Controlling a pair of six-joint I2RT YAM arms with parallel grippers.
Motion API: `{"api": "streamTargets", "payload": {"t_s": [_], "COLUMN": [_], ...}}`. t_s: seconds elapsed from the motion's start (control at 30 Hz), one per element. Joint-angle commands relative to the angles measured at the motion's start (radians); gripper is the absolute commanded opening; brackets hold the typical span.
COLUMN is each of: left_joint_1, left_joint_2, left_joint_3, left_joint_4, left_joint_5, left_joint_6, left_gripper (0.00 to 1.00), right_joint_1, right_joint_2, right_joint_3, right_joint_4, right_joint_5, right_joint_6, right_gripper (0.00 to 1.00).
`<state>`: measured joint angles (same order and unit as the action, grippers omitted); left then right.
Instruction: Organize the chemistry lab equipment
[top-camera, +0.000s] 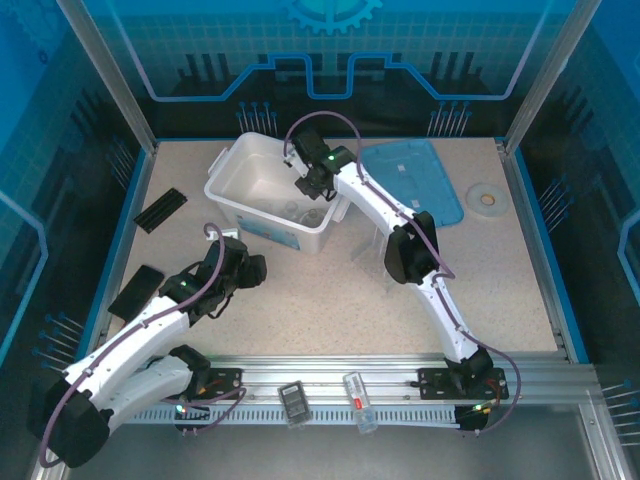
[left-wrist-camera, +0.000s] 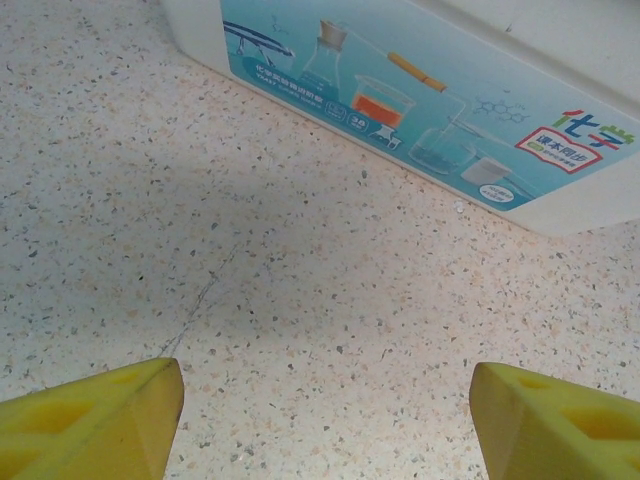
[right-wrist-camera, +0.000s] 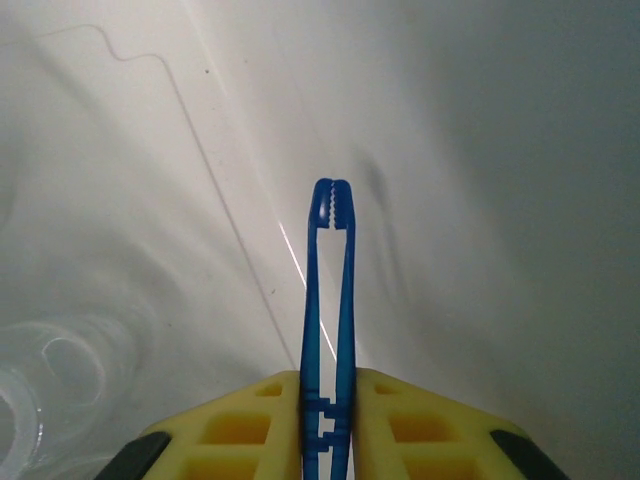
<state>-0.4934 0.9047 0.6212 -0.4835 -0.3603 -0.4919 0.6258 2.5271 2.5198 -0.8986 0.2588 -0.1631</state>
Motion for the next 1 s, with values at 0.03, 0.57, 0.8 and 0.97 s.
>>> {"api": "streamTargets", "payload": {"t_s": [0.03, 0.57, 0.8, 0.97], "left_joint_1": [0.007, 0.007, 0.007, 0.008], "left_joint_2": [-0.013, -0.007, -0.007, -0.013], "left_joint_3": [0.017, 0.017, 0.026, 0.026], "left_joint_4": [-0.02, -0.013, -0.021, -0.028], "left_joint_5": [0.011, 0.012, 0.012, 0.009], "left_joint_6": [-0.003, -0.001, 0.0, -0.002], "left_gripper": [0.76, 0.76, 0.76, 0.76], "right_joint_1": [-0.01, -0.026, -0.028, -0.028], "right_joint_2": [0.044, 0.068, 0.047, 0.011], "right_joint_3": [0.03, 0.027, 0.024, 0.023], "right_joint_4": [-0.025, -0.04, -0.042, -0.042], "right_joint_5": [-0.063, -0.066, -0.082, -0.095], "right_joint_6": [-0.016, -0.005, 0.0, 0.005], "right_gripper": [0.2, 0.24, 0.32, 0.42]}}
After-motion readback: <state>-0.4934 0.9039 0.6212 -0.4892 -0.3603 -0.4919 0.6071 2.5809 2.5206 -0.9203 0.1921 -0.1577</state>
